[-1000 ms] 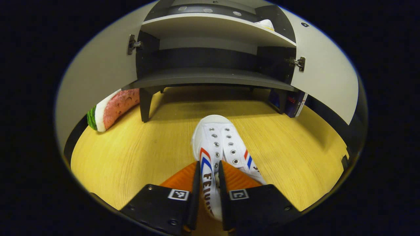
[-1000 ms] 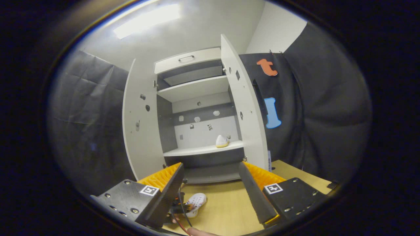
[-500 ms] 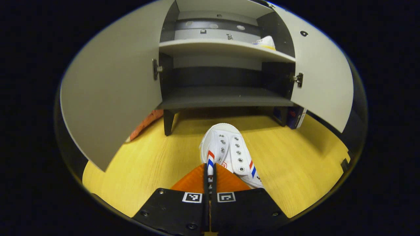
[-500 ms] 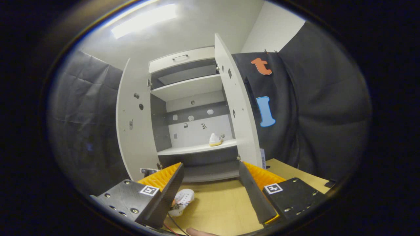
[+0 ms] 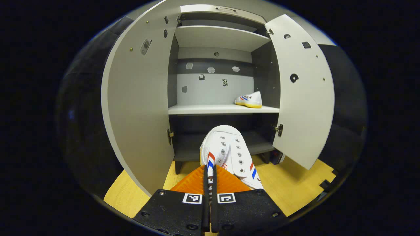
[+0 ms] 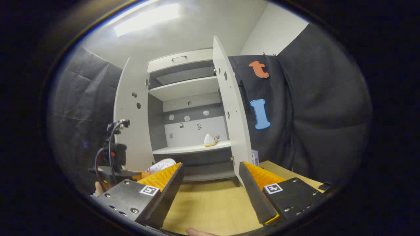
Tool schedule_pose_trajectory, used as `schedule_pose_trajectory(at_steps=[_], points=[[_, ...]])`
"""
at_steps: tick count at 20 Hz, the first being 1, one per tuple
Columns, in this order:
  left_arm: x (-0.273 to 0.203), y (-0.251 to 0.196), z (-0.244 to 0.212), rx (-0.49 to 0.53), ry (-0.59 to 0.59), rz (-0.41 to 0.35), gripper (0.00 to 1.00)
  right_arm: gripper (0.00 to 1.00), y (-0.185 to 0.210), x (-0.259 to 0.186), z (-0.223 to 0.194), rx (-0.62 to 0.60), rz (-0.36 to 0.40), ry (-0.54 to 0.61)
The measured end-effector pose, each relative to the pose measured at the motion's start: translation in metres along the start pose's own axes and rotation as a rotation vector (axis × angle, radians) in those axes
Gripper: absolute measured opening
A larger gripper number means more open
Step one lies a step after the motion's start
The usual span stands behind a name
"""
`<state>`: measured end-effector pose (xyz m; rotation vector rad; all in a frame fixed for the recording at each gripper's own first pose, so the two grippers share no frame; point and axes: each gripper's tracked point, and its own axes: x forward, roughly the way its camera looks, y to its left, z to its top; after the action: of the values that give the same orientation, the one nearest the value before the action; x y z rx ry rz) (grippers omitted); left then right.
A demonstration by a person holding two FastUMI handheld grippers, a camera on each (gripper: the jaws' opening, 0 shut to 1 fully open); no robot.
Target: Grab one shoe with the right hand and put it into the shoe cabinet, grab the other shoe with the left hand and put it into the shoe cabinet; then close the right door with the right hand and the left door with the left hand.
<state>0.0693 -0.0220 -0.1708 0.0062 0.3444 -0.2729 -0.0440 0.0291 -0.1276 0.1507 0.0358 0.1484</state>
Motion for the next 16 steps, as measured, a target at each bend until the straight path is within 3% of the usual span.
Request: schedule_pose_trajectory(at_steps=[7, 13, 16], points=[[0.036, 0.001, 0.129, 0.061, -0.166, 0.037, 0.02, 1.0, -0.019, -0.015, 0.004, -0.017, -0.01, -0.018], [0.105, -0.002, 0.206, 0.007, -0.211, 0.029, 0.02, 1.0, -0.044, -0.027, 0.003, 0.027, -0.018, -0.032], [0.152, 0.011, 0.224, -0.021, -0.193, 0.076, 0.02, 1.0, -0.058, -0.035, 0.007, 0.03, -0.025, -0.051]])
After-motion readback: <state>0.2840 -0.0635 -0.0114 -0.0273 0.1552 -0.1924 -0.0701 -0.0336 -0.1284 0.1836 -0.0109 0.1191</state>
